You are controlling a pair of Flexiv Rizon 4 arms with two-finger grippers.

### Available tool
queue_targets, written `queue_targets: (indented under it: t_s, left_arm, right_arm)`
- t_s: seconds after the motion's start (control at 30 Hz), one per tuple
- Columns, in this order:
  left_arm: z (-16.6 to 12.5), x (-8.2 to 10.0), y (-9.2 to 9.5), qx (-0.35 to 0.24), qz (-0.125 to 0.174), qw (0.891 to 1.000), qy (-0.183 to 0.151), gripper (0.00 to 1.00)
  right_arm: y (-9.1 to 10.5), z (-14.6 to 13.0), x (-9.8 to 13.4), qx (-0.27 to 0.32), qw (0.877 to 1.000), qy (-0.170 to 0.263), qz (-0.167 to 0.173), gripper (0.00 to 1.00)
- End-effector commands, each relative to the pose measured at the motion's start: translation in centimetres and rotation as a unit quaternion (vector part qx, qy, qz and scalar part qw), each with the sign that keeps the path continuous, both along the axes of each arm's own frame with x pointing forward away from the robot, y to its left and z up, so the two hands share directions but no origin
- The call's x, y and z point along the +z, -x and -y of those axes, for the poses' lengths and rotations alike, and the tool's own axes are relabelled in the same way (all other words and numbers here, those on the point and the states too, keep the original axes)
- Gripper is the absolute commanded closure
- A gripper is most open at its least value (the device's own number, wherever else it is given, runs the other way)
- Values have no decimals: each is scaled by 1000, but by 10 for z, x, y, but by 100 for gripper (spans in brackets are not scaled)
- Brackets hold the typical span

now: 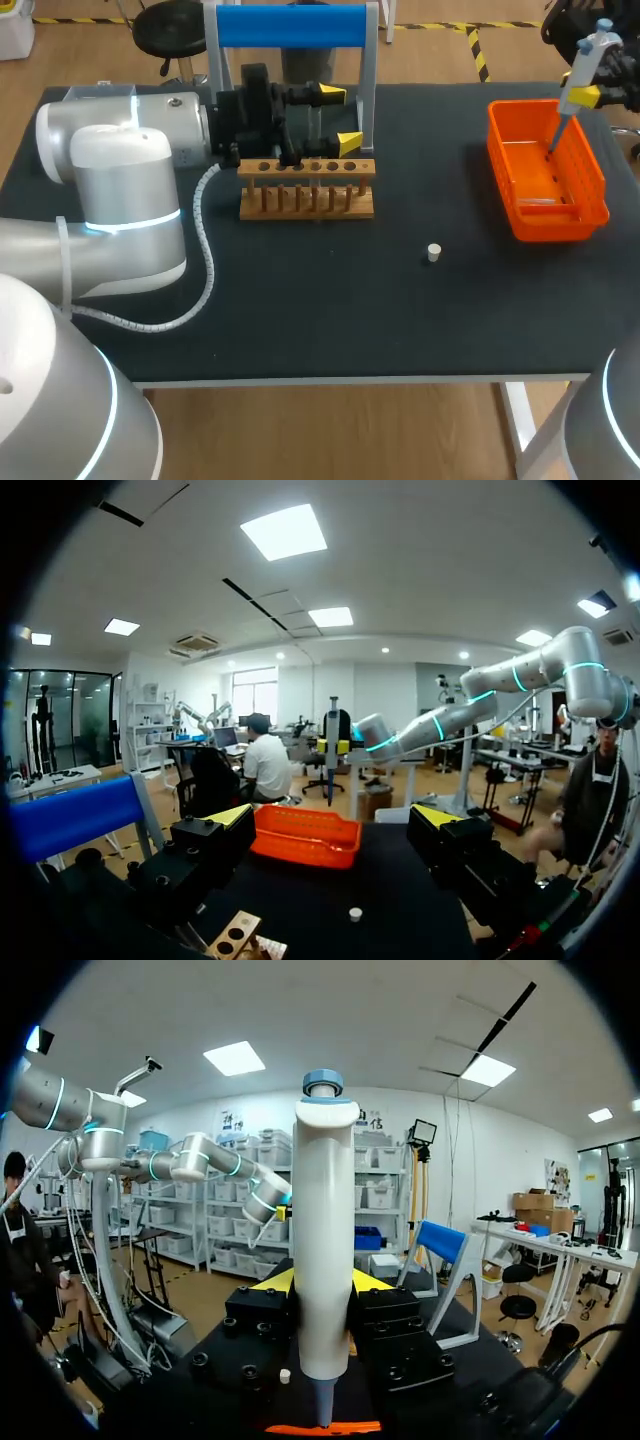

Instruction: Invert the test tube, pick up the pipette, mount the tip to pipette, aspirate from beaker and dispense into the tube, eject the tip, return the pipette, and cap with the stopper.

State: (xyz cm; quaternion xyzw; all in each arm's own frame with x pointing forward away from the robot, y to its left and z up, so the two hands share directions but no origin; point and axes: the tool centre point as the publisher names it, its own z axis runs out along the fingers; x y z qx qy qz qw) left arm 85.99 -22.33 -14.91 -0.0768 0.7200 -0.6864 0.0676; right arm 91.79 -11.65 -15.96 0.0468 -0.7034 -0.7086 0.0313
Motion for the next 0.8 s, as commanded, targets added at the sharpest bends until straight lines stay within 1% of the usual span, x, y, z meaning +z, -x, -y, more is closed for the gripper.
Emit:
queue_targets:
  t_s: [0.03, 0.17, 0.3, 0.43, 0.63, 0.8]
  left_arm:
    - [0, 0, 1, 1, 1, 1000, 1, 0]
    - [0, 0, 1, 1, 1, 1000, 1, 0]
    - [0, 0, 1, 1, 1, 1000, 1, 0]
    - [0, 0, 1, 1, 1, 1000, 1, 0]
    - [0, 0, 1, 1, 1, 1000, 1, 0]
    - [0, 0, 1, 1, 1, 1000, 1, 0]
  right_arm:
    - [18, -33, 7, -49, 999, 14, 0, 100]
    - [28, -58, 6, -34, 999, 14, -5, 100]
    - [34, -83, 3, -14, 1000, 0, -12, 100]
    - [40, -108, -2, 0, 1000, -1, -15, 100]
    - [46, -138, -13, 16, 1000, -2, -23, 100]
    - [51, -159, -18, 28, 999, 2, -21, 100]
